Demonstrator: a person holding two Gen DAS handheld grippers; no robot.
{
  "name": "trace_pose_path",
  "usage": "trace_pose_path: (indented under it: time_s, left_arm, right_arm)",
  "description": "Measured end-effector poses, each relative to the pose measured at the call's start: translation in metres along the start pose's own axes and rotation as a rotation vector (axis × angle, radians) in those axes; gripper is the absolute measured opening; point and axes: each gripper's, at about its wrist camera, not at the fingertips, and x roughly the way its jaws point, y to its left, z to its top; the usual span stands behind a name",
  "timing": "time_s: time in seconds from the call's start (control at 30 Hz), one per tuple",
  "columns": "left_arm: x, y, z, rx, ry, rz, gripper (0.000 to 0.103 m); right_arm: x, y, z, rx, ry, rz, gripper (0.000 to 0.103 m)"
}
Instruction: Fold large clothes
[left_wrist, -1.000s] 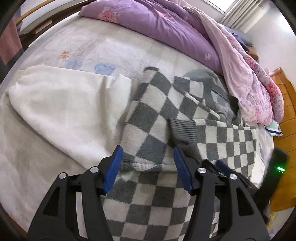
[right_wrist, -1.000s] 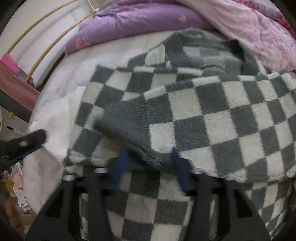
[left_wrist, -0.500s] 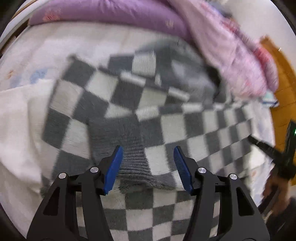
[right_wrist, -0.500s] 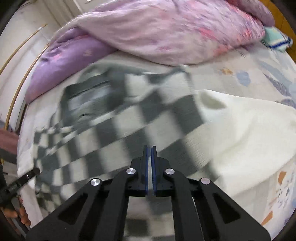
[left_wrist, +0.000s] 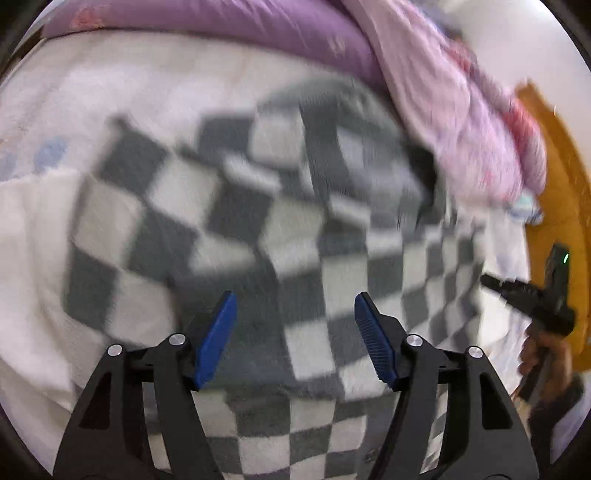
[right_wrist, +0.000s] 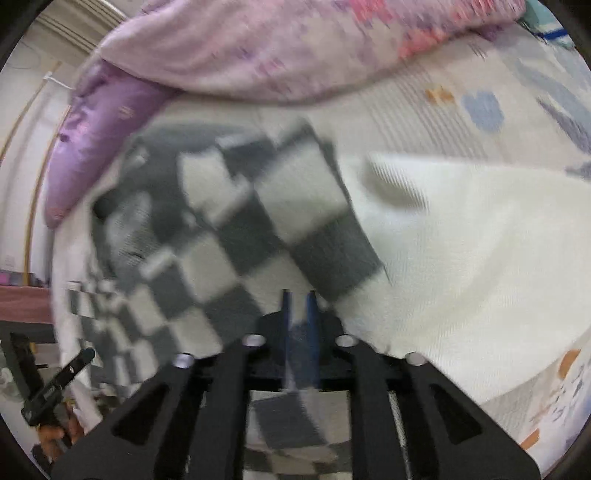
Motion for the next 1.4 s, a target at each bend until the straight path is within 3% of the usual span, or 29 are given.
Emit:
trace_pose_path:
  time_s: [0.03, 0.17, 0.33, 0.6, 0.67, 0.7, 0.77, 0.8, 0.83, 0.97, 1.13, 1.23, 1.4]
  left_arm:
    - [-0.005, 0.007, 0.009, -0.017, -0.015, 0.009, 0.073]
    - [-0.020, 0.049, 0.059, -0.089, -0.056, 0.107, 0.077]
    - [0.008, 0.086, 0.109, -0.122, 0.016, 0.221, 0.077]
    - [0.059, 0.107, 0.132, -0.126, 0.161, 0.267, 0.077]
    - [0.064, 0.108, 0.137, -0.123, 0.163, 0.272, 0.071]
    - [0.065, 0.109, 0.139, -0.117, 0.164, 0.274, 0.060]
    - [0.067, 0.107, 0.141, -0.107, 0.176, 0.273, 0.035]
    - [0.066, 0.105, 0.142, -0.095, 0.174, 0.290, 0.031]
    - [0.062, 0.101, 0.141, -0.078, 0.165, 0.289, 0.025]
    - [0.034, 0.082, 0.134, -0.035, 0.083, 0.296, 0.022]
    - [-0.032, 0.061, 0.099, 0.013, -0.046, 0.225, 0.020]
    - [-0.072, 0.046, 0.068, 0.038, -0.107, 0.195, 0.020]
    - [-0.133, 0.055, 0.007, -0.008, -0.160, 0.168, 0.018]
  right_arm:
    - [-0.004, -0.001, 0.008, 0.011, -0.011, -0.006, 0.044]
    - [-0.007, -0.003, 0.054, 0.026, -0.048, -0.072, 0.046]
    - [0.026, -0.008, 0.089, 0.093, 0.011, -0.095, 0.049]
    - [0.066, -0.019, 0.105, 0.143, 0.157, -0.130, 0.049]
    - [0.070, -0.021, 0.107, 0.146, 0.166, -0.114, 0.049]
    - [0.074, -0.023, 0.108, 0.141, 0.181, -0.111, 0.047]
    - [0.077, -0.024, 0.109, 0.137, 0.192, -0.086, 0.031]
    - [0.074, -0.024, 0.109, 0.130, 0.187, -0.076, 0.025]
    - [0.070, -0.021, 0.109, 0.108, 0.172, -0.077, 0.022]
    - [0.046, -0.009, 0.099, 0.015, 0.106, -0.102, 0.019]
    - [-0.006, -0.005, 0.076, -0.036, -0.017, -0.016, 0.018]
    - [-0.041, 0.000, 0.045, -0.053, -0.083, 0.038, 0.017]
    - [-0.096, 0.001, -0.016, -0.056, -0.136, 0.107, 0.017]
